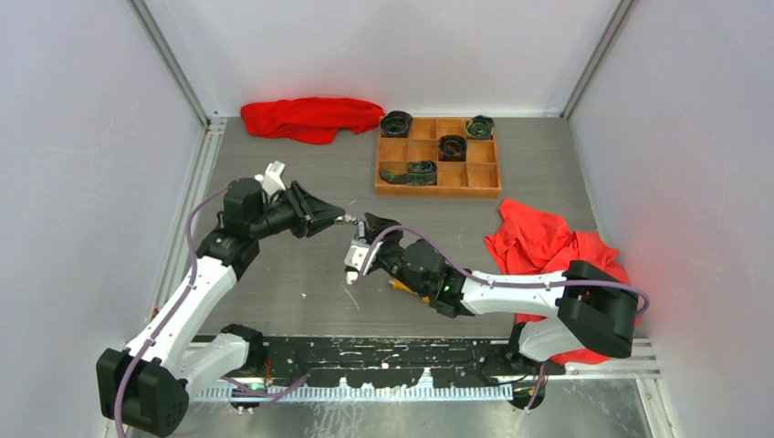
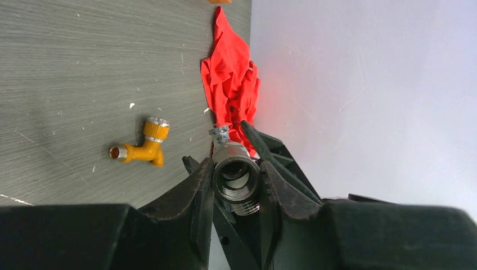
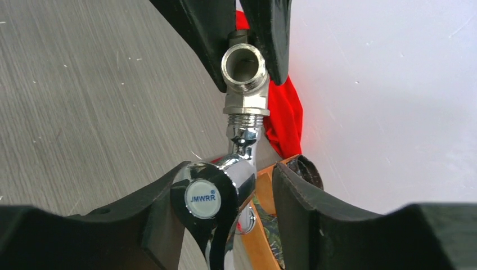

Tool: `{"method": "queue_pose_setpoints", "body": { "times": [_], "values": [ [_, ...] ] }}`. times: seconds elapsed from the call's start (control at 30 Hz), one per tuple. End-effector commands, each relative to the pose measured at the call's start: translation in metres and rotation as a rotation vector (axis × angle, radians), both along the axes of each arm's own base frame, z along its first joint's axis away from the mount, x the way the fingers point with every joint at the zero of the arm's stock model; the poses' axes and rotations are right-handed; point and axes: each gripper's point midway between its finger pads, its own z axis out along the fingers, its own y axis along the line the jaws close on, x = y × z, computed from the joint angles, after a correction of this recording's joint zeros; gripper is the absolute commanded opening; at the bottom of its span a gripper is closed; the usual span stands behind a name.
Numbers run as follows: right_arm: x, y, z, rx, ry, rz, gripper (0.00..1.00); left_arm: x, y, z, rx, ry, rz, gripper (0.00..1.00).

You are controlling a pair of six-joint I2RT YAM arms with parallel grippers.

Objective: Install the water faucets

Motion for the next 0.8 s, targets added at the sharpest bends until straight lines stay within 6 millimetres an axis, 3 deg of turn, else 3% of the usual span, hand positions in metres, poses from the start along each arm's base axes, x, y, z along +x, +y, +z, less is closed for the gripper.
{"method": "queue_pose_setpoints", "body": {
  "times": [0.0, 0.1, 0.33, 0.53, 0.77],
  "values": [
    [0.002, 0.011, 0.031, 0.132, 0.014, 0.045, 0.54, 0.001, -0.004, 0.037, -0.065, -0.111, -0.031, 0.0],
    [-0.002, 0.015, 0.033, 0.164, 0.075, 0.102, 0.43, 0.0, -0.005, 0.037, -0.066, -0.111, -0.041, 0.0],
    [-0.025, 0.026, 0.045, 0.27, 0.361, 0.296, 0.33, -0.002, -0.008, 0.038, -0.075, -0.108, -0.07, 0.0],
    [-0.017, 0.023, 0.048, 0.377, 0.499, 0.298, 0.23, -0.004, -0.008, 0.036, -0.087, -0.108, -0.066, 0.0],
    [-0.016, 0.018, 0.046, 0.383, 0.528, 0.288, 0.13, -0.007, -0.004, 0.037, -0.06, -0.127, -0.063, 0.0]
  ]
}}
